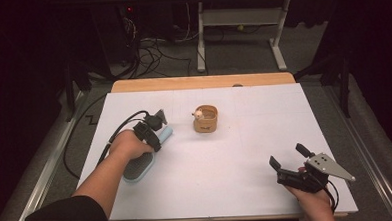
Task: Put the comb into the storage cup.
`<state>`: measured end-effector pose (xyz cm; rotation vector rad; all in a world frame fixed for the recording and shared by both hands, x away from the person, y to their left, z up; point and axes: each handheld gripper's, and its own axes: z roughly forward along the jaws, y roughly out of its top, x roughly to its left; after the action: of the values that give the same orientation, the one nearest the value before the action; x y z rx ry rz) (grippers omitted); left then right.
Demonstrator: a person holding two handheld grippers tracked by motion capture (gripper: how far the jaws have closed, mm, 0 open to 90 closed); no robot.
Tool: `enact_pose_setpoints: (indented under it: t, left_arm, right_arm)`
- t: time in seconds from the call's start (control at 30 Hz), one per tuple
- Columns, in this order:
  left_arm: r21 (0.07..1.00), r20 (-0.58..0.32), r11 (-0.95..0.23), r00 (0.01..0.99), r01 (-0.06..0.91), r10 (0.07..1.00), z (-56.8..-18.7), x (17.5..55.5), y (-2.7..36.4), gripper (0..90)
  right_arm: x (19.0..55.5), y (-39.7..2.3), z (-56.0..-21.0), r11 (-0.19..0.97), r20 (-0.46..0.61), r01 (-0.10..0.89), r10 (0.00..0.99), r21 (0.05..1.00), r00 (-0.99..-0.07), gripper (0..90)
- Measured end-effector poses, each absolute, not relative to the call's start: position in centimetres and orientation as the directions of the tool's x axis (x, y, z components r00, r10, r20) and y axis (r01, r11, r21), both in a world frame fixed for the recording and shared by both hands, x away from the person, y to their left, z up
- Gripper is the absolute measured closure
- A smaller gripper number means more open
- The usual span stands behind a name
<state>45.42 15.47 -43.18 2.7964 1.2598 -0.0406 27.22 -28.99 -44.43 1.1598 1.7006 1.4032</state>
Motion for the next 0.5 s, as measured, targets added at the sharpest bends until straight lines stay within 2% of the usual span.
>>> enact_pose_setpoints:
  t: [0.5]
  left_arm:
    - [0.071,-0.059,-0.672,0.676,0.737,0.735,-43.03,45.22,15.55,69.3]
  right_arm:
    - [27.19,-29.05,-44.42,0.038,0.059,0.230,0.914,0.972,-0.401,1.2]
